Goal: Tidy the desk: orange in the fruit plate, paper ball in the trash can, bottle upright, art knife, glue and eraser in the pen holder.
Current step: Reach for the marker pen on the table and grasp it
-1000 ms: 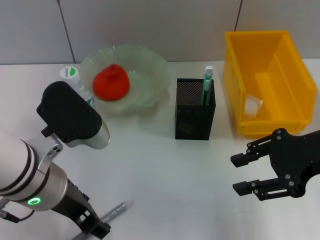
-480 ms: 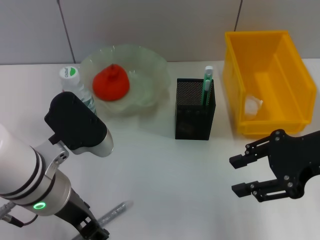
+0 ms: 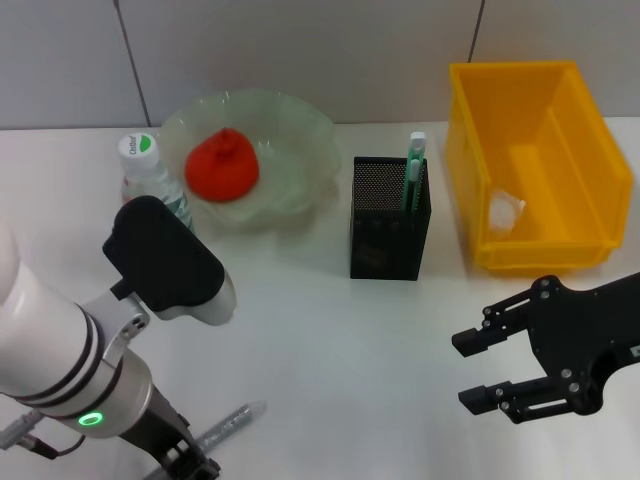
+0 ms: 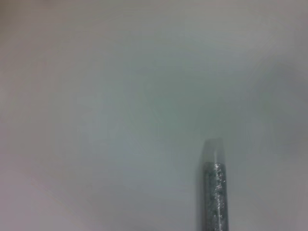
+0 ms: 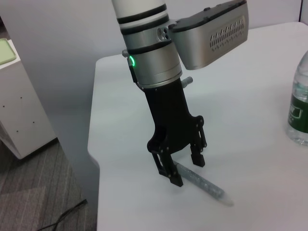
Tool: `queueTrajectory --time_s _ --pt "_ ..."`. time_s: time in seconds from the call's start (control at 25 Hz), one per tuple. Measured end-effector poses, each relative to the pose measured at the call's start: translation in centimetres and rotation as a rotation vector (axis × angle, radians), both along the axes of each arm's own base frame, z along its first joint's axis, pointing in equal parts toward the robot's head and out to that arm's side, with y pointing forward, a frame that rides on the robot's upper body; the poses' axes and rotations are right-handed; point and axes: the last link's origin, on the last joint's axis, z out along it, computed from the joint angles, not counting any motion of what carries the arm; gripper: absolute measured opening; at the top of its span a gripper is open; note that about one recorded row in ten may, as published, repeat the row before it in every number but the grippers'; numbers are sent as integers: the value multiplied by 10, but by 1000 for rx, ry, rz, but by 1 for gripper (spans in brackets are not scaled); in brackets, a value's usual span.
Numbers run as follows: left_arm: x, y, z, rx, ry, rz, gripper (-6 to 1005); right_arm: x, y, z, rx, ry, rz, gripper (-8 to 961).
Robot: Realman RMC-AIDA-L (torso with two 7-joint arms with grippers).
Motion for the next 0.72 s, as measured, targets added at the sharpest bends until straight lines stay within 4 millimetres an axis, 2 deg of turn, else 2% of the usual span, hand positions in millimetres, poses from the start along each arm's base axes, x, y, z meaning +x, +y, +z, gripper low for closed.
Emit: queueTrajectory --time_s 0.4,0.68,0.72 --pt "-3 0 -3 2 42 -23 592 2 2 -1 9 3 -11 525" --pt "-1 -2 -5 -19 52 -39 555 3 4 -1 18 5 -18 525" --pt "-1 -2 -5 -19 52 -39 482 3 4 -1 18 5 -18 525"
